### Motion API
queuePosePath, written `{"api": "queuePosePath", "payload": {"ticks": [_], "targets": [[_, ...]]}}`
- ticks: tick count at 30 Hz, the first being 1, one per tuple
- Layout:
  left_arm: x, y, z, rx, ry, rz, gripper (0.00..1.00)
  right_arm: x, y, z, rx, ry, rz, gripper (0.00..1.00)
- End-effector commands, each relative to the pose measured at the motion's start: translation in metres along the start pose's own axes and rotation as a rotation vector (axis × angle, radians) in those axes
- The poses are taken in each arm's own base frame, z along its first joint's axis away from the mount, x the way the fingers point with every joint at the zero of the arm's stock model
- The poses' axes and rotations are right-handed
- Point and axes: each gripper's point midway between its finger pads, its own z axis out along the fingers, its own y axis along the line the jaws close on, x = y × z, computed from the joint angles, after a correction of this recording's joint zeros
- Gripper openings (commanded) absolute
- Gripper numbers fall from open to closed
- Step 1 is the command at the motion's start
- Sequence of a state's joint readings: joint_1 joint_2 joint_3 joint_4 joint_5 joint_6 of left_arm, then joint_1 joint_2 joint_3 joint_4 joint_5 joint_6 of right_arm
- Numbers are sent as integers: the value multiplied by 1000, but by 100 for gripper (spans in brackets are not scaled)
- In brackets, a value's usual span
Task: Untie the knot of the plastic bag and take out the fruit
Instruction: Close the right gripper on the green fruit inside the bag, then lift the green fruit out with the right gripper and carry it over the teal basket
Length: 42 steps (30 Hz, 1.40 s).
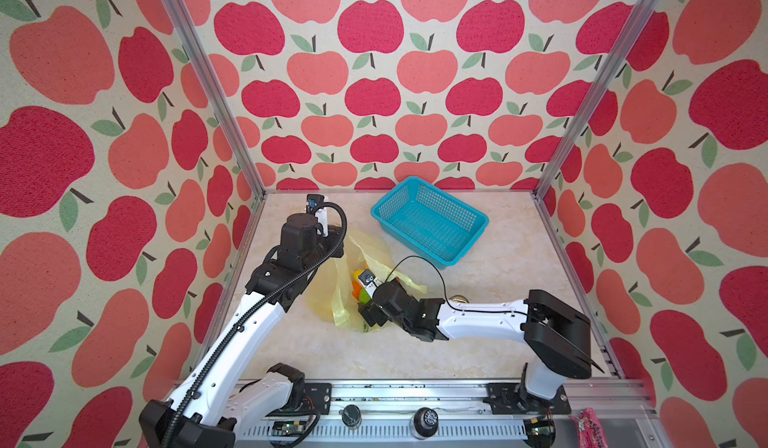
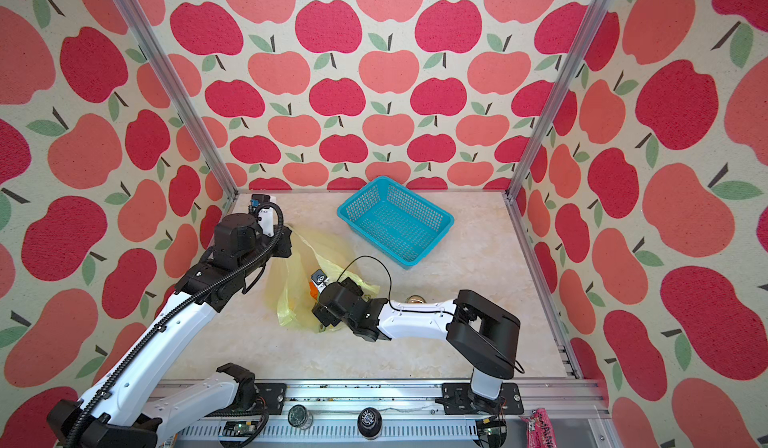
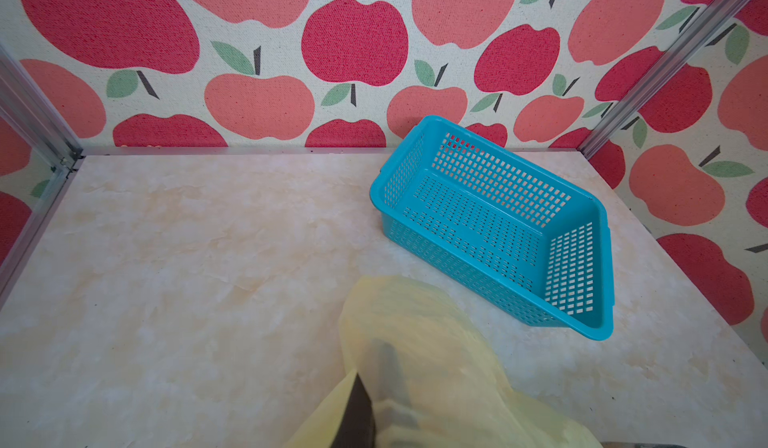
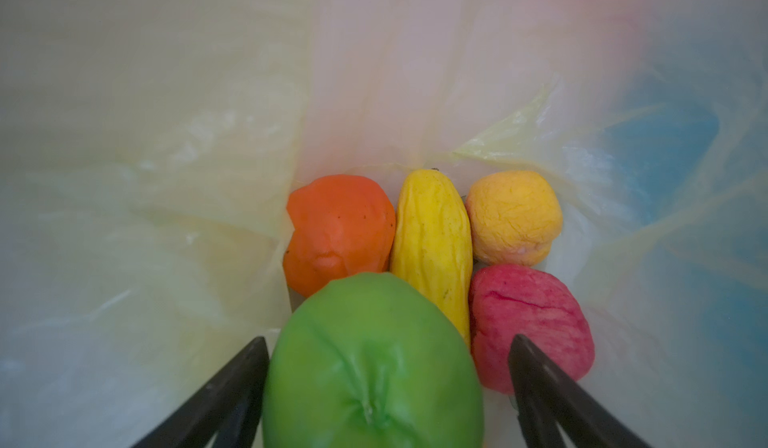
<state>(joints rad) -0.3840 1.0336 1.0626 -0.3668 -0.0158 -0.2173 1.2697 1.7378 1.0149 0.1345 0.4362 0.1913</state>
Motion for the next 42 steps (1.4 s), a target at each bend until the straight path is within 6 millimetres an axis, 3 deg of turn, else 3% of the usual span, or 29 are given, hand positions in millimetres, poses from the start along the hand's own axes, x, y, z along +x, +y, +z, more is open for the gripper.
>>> {"api": "queuePosePath", "payload": {"ticks": [1,8,13,19,25,30,33,35,37,42], "targets": [[-4,4,-7,-11,-28,7,0,9,3,2,7,35,3,92],[-3,3,-3,-6,-18,3,0,3,11,2,-31,22,3,59],[-3,0,0,4,-9,4,0,-27,11,-20,-39,-81,-61,47],[-1,0,7,4,3,8,0,-67,-9,-86,-30,-284,-107,38],[-1,1,6,-4,6,9,0,-100,-24,-175,-102,-526,-128,32],[0,3,3,-8,-4,6,0,-108,-64,-239,-17,-689,-107,30],[-1,2,2,-8,-4,6,0,-104,-98,-261,75,-732,-49,29],[-1,2,1,-5,-4,5,0,-99,-120,-265,140,-726,10,27],[-1,2,2,-4,-7,5,0,-91,-154,-263,255,-687,83,25],[0,2,3,-5,0,5,0,-64,-209,-239,397,-525,257,23]]}}
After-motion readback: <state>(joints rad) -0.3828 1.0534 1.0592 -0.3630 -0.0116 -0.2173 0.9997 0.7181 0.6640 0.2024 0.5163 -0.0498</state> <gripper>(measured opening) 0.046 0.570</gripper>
